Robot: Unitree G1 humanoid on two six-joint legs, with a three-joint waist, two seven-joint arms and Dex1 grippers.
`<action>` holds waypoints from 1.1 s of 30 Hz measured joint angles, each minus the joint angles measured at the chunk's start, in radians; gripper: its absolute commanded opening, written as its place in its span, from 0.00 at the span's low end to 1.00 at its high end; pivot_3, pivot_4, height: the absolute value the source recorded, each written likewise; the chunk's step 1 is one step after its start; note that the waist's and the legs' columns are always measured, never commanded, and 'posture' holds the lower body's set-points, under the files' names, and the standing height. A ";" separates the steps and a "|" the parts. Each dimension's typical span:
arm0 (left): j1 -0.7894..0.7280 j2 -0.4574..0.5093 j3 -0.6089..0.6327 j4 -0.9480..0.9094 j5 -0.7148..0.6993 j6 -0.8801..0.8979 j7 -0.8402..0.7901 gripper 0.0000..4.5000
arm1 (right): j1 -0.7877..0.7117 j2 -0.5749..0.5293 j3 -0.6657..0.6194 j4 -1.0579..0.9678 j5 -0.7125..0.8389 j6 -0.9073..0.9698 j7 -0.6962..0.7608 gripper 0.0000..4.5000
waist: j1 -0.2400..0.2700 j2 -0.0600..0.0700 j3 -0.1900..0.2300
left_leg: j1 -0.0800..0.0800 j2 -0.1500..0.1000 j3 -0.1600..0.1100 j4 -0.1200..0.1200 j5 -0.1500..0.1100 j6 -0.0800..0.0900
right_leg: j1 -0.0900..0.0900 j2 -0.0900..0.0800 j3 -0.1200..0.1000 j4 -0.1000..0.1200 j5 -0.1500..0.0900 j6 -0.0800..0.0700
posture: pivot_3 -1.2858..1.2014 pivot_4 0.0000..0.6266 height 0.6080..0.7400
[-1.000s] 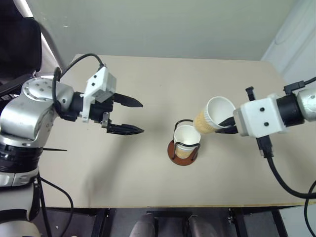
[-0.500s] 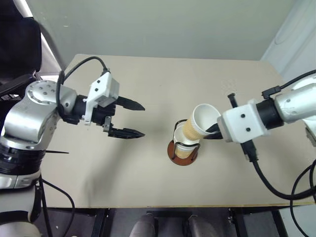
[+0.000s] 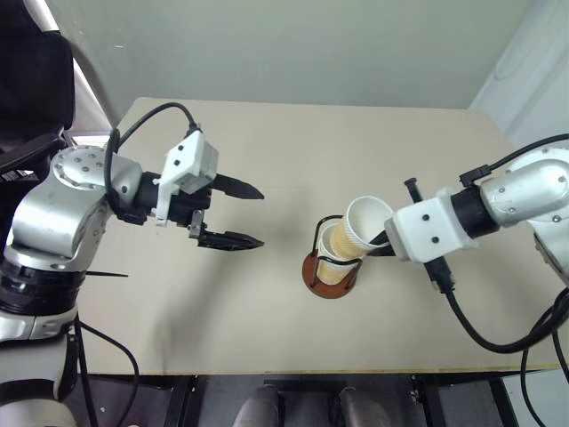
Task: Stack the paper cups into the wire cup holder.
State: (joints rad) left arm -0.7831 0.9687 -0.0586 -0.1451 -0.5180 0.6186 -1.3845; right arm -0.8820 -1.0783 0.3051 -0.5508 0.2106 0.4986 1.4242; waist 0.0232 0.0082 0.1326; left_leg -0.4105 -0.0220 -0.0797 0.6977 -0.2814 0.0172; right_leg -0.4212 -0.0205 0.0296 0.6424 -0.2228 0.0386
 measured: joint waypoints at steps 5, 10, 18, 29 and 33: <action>0.000 0.000 0.000 -0.002 0.000 0.001 0.004 1.00 | 0.002 0.025 0.007 -0.002 -0.001 0.003 -0.001 0.21 | 0.000 0.000 0.000 | 0.000 0.000 0.000 0.000 0.000 0.000 | 0.000 0.000 0.000 0.000 0.000 0.000 | 0.52 0.24 1.00; 0.000 -0.001 0.000 -0.005 0.000 0.002 0.013 1.00 | 0.001 0.060 0.019 -0.002 -0.001 0.023 -0.006 0.59 | 0.000 0.000 0.000 | 0.000 0.000 0.000 0.000 0.000 0.000 | 0.000 0.000 0.000 0.000 0.000 0.000 | 0.52 0.24 1.00; 0.004 -0.002 0.000 -0.014 -0.001 0.015 0.026 1.00 | -0.019 0.122 -0.004 0.043 -0.003 0.084 -0.089 1.00 | -0.001 0.000 0.000 | 0.000 0.000 0.000 0.000 0.000 0.000 | 0.000 0.000 0.000 0.000 0.000 0.000 | 0.52 0.24 1.00; 0.072 -0.001 0.056 -0.052 -0.034 0.071 0.110 1.00 | 0.149 0.160 -0.301 0.270 0.039 0.235 -0.386 1.00 | 0.005 0.000 0.000 | 0.000 0.000 0.000 -0.001 0.000 -0.001 | 0.000 0.000 0.000 -0.001 0.000 0.000 | 0.52 0.24 1.00; 0.104 -0.011 0.094 -0.049 -0.046 0.104 0.175 1.00 | 0.188 0.185 -0.373 0.361 0.030 0.229 -0.491 1.00 | 0.003 0.000 0.000 | 0.001 0.000 0.000 -0.003 0.001 -0.003 | 0.000 0.000 0.000 0.000 0.000 0.000 | 0.52 0.24 1.00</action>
State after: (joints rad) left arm -0.6787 0.9575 0.0349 -0.1945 -0.5641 0.7225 -1.2092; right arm -0.6942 -0.8930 -0.0677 -0.1900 0.2402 0.7277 0.9332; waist 0.0265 0.0081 0.1326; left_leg -0.4095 -0.0219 -0.0796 0.6951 -0.2807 0.0147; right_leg -0.4212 -0.0205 0.0299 0.6424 -0.2228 0.0387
